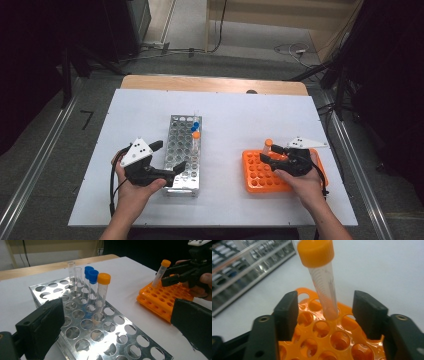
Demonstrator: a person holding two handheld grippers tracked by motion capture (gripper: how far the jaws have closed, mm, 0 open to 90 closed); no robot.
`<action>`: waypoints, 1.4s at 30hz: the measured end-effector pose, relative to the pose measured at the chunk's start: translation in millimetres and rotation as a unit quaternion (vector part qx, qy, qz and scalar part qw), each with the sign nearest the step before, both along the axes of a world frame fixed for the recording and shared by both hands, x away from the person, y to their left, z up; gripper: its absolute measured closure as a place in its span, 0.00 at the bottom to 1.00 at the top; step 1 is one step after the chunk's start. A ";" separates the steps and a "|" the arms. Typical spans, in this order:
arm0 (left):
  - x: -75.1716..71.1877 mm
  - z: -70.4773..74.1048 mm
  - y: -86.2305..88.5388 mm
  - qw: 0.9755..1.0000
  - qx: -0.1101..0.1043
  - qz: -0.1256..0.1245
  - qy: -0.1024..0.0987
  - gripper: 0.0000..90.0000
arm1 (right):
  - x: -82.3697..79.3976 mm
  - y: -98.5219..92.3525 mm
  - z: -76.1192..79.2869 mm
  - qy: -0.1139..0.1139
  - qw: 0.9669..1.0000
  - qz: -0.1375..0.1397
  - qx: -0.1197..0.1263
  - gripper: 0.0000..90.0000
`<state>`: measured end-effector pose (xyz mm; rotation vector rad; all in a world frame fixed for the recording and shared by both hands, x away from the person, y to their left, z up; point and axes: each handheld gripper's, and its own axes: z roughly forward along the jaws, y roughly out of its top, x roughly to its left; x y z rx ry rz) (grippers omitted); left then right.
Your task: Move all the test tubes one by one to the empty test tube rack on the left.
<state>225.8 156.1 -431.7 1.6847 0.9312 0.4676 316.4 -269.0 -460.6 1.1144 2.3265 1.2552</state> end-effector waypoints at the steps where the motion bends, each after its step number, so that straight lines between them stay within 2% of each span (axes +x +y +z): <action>1: -1.0 0.0 0.9 1.000 0.001 0.001 -0.001 0.00 | -0.2 2.0 -0.6 -0.002 1.000 -0.001 -0.006 0.48; 9: -1.1 -0.3 1.8 1.000 0.000 0.005 0.000 0.00 | 0.4 13.1 -3.4 -0.004 0.998 -0.026 -0.058 0.67; 13: -0.6 -0.8 0.8 1.000 0.000 0.005 0.001 0.00 | 0.1 14.4 -3.6 -0.009 0.997 -0.033 -0.065 0.78; 16: -0.4 -1.3 0.1 1.000 0.000 0.006 0.001 0.00 | -0.4 15.2 -3.8 -0.012 0.997 -0.037 -0.067 0.80; 23: -1.3 -2.0 -2.5 1.000 -0.002 0.001 0.000 0.00 | -0.6 11.5 -2.8 -0.013 0.998 -0.038 -0.048 0.81; 37: -2.9 0.6 -10.5 1.000 -0.003 -0.010 -0.005 0.00 | -7.9 1.4 4.2 -0.038 0.998 -0.040 -0.008 0.81; 42: -3.0 1.6 -15.1 1.000 -0.002 -0.019 -0.004 0.00 | -12.9 -0.2 10.0 -0.048 0.998 -0.031 0.001 0.81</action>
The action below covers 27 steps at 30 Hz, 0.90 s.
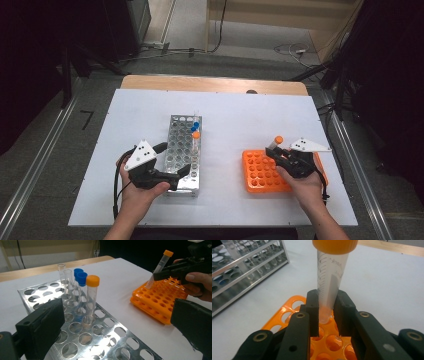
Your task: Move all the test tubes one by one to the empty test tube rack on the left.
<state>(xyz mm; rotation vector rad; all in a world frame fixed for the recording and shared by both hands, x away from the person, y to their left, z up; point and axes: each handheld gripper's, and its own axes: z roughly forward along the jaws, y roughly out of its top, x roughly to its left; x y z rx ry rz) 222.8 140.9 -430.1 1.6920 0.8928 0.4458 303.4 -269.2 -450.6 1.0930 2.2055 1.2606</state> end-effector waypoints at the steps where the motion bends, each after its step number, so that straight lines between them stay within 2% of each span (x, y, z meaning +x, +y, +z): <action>1: 0.1 0.2 -1.3 1.000 0.000 -0.004 -0.001 0.00 | -1.2 0.0 1.0 0.000 1.000 0.003 0.003 0.81; 10: -0.6 2.7 -15.0 1.000 0.001 -0.025 -0.004 0.00 | -12.4 6.4 7.4 -0.003 0.998 0.053 0.020 0.81; 27: -0.7 3.6 -44.7 0.998 0.002 -0.068 -0.005 0.01 | -33.6 31.0 14.0 -0.003 0.992 0.125 0.024 0.81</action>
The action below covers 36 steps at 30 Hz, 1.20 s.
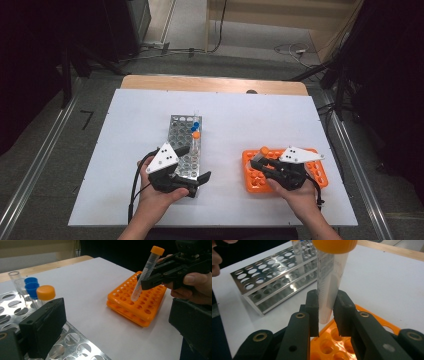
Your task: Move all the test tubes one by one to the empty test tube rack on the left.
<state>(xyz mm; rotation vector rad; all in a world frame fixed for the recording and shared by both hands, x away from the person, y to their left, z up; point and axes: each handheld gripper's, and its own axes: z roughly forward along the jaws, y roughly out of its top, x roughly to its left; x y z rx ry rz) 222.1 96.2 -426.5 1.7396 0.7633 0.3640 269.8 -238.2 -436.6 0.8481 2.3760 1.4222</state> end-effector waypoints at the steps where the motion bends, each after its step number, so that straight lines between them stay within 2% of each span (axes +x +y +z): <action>1: -0.3 -0.1 -2.1 1.000 0.000 -0.003 0.000 0.01 | -1.0 1.9 0.0 -0.002 1.000 0.006 0.000 0.81; 7: -0.7 0.5 -12.4 1.000 -0.003 -0.020 0.000 0.03 | -8.8 12.7 -0.3 0.001 1.000 0.029 -0.005 0.81; 16: -1.5 1.1 -26.2 0.999 -0.009 -0.051 -0.004 0.13 | -18.0 28.8 -2.8 0.005 0.998 0.064 -0.013 0.81; 21: -2.9 1.5 -32.8 0.997 -0.013 -0.073 -0.010 0.26 | -23.4 35.7 -2.9 0.005 0.997 0.081 -0.017 0.81; 27: -3.6 0.2 -42.0 0.994 -0.017 -0.106 -0.007 0.43 | -29.2 43.7 -3.2 0.007 0.995 0.098 -0.020 0.81; 36: -3.5 -2.0 -54.5 0.990 -0.006 -0.142 0.000 0.62 | -36.6 52.8 -3.7 0.007 0.992 0.124 -0.025 0.81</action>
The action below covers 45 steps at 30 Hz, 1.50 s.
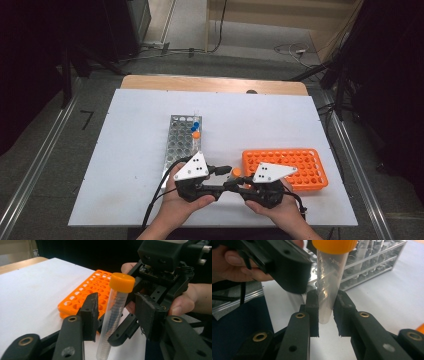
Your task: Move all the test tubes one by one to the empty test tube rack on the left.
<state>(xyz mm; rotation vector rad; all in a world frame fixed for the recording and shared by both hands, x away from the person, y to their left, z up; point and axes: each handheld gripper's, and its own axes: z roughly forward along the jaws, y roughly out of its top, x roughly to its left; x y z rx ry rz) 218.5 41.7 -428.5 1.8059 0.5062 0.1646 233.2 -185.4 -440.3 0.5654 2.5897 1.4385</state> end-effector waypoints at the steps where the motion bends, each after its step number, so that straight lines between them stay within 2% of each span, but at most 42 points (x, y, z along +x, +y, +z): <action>1: 0.1 -0.2 -0.8 1.000 0.002 -0.002 0.000 0.64 | -0.6 0.6 0.0 0.001 1.000 0.002 -0.002 0.81; 6: -0.1 -0.1 -2.5 1.000 0.004 -0.007 -0.002 0.75 | -2.9 3.9 -1.3 0.004 1.000 0.016 -0.003 0.81; 13: -0.5 -0.2 -2.5 1.000 0.016 -0.004 -0.017 0.81 | -2.5 3.3 -1.8 0.007 1.000 0.021 -0.002 0.81; 17: -1.2 0.3 -2.3 0.999 0.021 0.002 -0.030 0.82 | -1.7 2.4 -1.7 0.011 1.000 0.020 0.001 0.80; 26: -0.8 3.3 -0.8 0.999 0.017 0.007 -0.038 0.83 | -0.9 -0.6 -0.6 0.008 1.000 0.018 0.008 0.79; 28: 0.2 4.9 1.8 0.999 0.013 0.013 -0.040 0.83 | 0.1 -2.9 0.2 0.007 1.000 0.018 0.012 0.72; 33: 5.6 8.1 11.8 0.999 0.002 0.036 -0.039 0.83 | 1.5 -9.8 3.0 -0.001 1.000 0.009 0.019 0.45; 36: 11.4 9.2 19.7 0.998 -0.008 0.054 -0.032 0.83 | 4.1 -16.2 4.7 -0.003 1.000 0.002 0.024 0.36; 42: 23.3 14.4 35.9 0.995 -0.013 0.090 -0.038 0.83 | 13.5 -34.1 6.6 -0.009 0.999 -0.032 0.023 0.14; 45: 29.8 18.2 44.3 0.993 -0.014 0.106 -0.043 0.83 | 20.0 -46.2 7.3 -0.003 0.998 -0.049 0.029 0.08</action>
